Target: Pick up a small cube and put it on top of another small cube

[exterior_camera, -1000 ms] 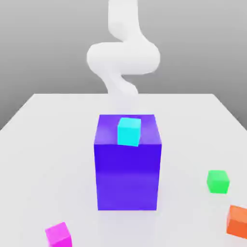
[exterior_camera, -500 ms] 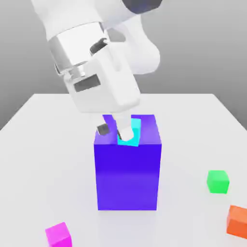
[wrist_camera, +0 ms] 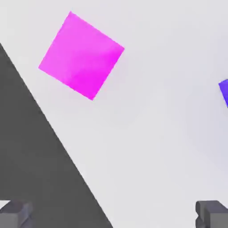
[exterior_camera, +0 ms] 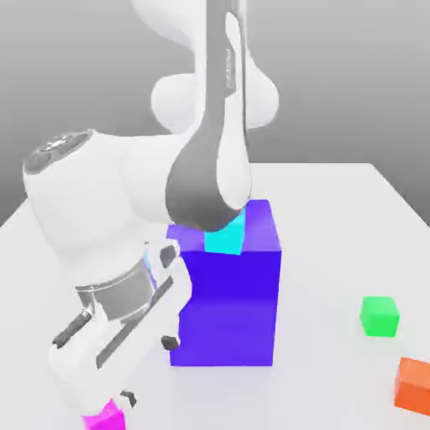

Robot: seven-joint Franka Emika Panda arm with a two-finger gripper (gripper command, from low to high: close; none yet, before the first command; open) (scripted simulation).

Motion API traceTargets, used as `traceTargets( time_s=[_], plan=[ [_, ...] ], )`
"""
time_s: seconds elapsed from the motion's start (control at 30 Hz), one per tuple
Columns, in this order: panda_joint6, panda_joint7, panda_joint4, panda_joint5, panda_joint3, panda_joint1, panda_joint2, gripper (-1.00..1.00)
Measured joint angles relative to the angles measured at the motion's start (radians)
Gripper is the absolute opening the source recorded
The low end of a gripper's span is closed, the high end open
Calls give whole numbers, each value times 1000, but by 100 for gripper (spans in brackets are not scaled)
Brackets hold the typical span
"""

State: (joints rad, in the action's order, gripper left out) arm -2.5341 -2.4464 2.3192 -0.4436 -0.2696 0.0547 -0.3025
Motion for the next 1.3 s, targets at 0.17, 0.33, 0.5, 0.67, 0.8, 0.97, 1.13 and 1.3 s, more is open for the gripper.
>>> traceTargets(
  time_s=[0.17,0.33,0.5,0.67,0.8,0.97,1.13,1.3],
  plan=[
    [-93,-324,18,87,-129,87,-52,0],
    [-211,-333,-15,6,-80,50,-197,0],
    [-230,-322,-21,-10,-62,35,-220,-100],
    [-192,-358,-5,36,-102,66,-163,-100],
    [-90,-313,-1,50,-104,60,-82,-100],
    [73,21,-75,-126,60,-64,-104,-100],
    [201,212,-94,-178,167,-73,-81,-100],
    [302,347,-92,-172,253,-39,-17,-100]
  ],
)
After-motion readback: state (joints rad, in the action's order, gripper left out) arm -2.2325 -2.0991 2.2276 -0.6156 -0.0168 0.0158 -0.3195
